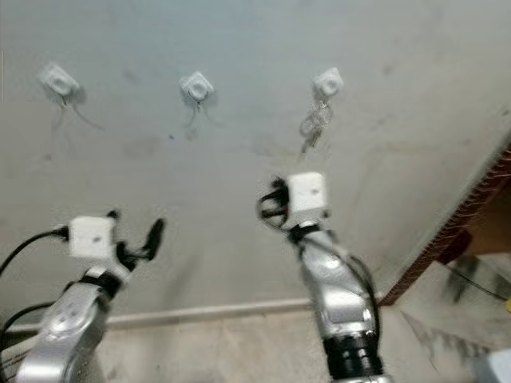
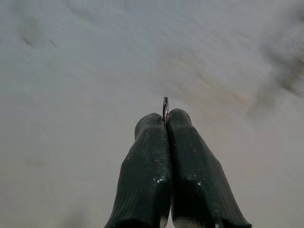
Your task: Hang keys on a hook
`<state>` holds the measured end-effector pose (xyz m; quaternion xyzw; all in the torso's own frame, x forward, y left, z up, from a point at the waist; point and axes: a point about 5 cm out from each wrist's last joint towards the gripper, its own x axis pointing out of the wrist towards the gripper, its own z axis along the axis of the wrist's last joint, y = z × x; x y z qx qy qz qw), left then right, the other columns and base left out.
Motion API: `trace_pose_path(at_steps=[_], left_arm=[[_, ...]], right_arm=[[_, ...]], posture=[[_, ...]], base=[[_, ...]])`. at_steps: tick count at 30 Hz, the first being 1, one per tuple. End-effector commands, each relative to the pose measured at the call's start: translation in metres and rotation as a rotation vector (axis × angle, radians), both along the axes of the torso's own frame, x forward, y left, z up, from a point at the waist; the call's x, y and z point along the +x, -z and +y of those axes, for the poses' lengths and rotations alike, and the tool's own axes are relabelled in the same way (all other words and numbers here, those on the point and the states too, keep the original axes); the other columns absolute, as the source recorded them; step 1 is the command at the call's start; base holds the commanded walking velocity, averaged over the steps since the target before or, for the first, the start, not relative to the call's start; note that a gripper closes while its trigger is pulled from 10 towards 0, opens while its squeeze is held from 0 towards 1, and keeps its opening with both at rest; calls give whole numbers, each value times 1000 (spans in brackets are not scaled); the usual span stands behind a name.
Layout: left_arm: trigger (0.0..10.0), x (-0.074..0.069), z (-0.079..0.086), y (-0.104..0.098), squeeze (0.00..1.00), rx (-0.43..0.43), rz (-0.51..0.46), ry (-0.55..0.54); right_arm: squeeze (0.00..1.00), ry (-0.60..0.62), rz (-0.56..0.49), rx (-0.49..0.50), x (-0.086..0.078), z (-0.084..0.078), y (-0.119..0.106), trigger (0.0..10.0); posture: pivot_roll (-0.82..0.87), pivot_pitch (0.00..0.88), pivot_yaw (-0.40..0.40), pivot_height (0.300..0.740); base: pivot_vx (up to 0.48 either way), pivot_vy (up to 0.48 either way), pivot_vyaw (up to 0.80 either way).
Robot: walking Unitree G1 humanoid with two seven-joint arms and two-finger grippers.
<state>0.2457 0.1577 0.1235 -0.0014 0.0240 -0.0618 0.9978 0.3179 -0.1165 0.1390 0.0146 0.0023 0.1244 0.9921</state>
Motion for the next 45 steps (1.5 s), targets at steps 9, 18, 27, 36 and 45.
trace_pose_path(at_steps=[9, 18, 27, 36, 45], left_arm=[[10000, -3, 4, -4, 0, 45, -23, 3], [10000, -5, -6, -7, 0, 78, -44, 83], [10000, -17, -32, -17, 0, 110, -97, 277], [10000, -20, -41, -22, 0, 150, -124, 371], [10000, -19, -40, -23, 0, 155, -128, 355]], right_arm=[[0, -45, -37, 3, 2, 12, -9, 10000], [0, -61, -71, 3, 4, 17, -18, 10000], [0, -115, -106, 68, 2, 20, -27, 10000], [0, -143, -163, 121, 13, 32, -45, 10000], [0, -176, -221, 147, 25, 40, -63, 10000]], posture=[[203, 0, -40, 740], [211, 0, -41, 740], [213, 0, -26, 740], [219, 2, -12, 740], [222, 8, -16, 740]], base=[[0, 0, 0], [0, 0, 0], [0, 0, 0], [0, 0, 0], [0, 0, 0]])
